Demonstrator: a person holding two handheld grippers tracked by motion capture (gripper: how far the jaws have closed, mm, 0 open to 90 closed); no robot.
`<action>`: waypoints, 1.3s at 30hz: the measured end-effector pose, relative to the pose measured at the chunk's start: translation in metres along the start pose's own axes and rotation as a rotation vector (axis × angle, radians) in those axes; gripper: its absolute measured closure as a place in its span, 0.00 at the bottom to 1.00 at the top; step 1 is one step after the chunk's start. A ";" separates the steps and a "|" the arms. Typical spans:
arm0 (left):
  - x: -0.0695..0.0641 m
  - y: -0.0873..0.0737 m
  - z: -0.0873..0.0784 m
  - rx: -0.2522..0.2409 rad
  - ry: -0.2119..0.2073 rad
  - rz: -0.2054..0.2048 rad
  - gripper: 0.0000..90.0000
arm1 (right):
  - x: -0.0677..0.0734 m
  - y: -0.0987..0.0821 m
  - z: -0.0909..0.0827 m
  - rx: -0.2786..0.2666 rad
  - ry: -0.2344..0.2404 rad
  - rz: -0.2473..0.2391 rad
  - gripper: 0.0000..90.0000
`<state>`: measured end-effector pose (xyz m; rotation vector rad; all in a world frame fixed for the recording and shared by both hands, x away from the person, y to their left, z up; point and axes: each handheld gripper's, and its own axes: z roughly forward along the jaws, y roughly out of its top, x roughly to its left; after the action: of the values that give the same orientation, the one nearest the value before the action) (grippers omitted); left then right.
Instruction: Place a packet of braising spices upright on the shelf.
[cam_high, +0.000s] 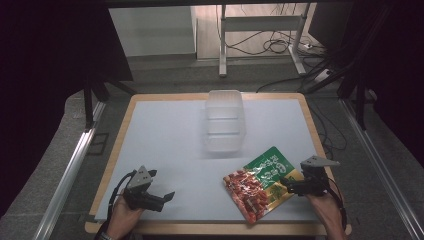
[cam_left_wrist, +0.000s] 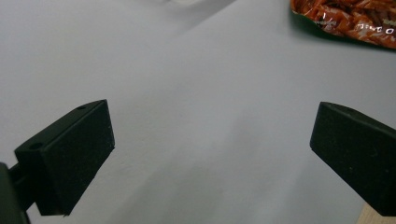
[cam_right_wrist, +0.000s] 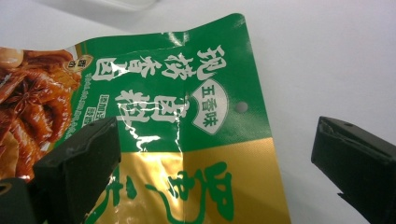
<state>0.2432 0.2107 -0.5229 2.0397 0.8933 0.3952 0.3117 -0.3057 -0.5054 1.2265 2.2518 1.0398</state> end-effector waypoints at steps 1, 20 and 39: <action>0.000 0.000 0.000 0.001 -0.001 0.001 0.00 | 0.000 0.001 0.002 0.004 0.005 0.001 0.02; -0.003 0.000 0.003 0.033 0.004 0.027 0.00 | -0.006 0.017 0.031 0.124 0.040 0.004 0.29; -0.005 0.001 0.005 0.043 0.002 0.051 0.00 | 0.020 0.030 0.029 0.150 -0.013 -0.132 0.76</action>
<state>0.2431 0.2044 -0.5250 2.1047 0.8588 0.4089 0.3356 -0.2660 -0.5011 1.1206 2.4013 0.8253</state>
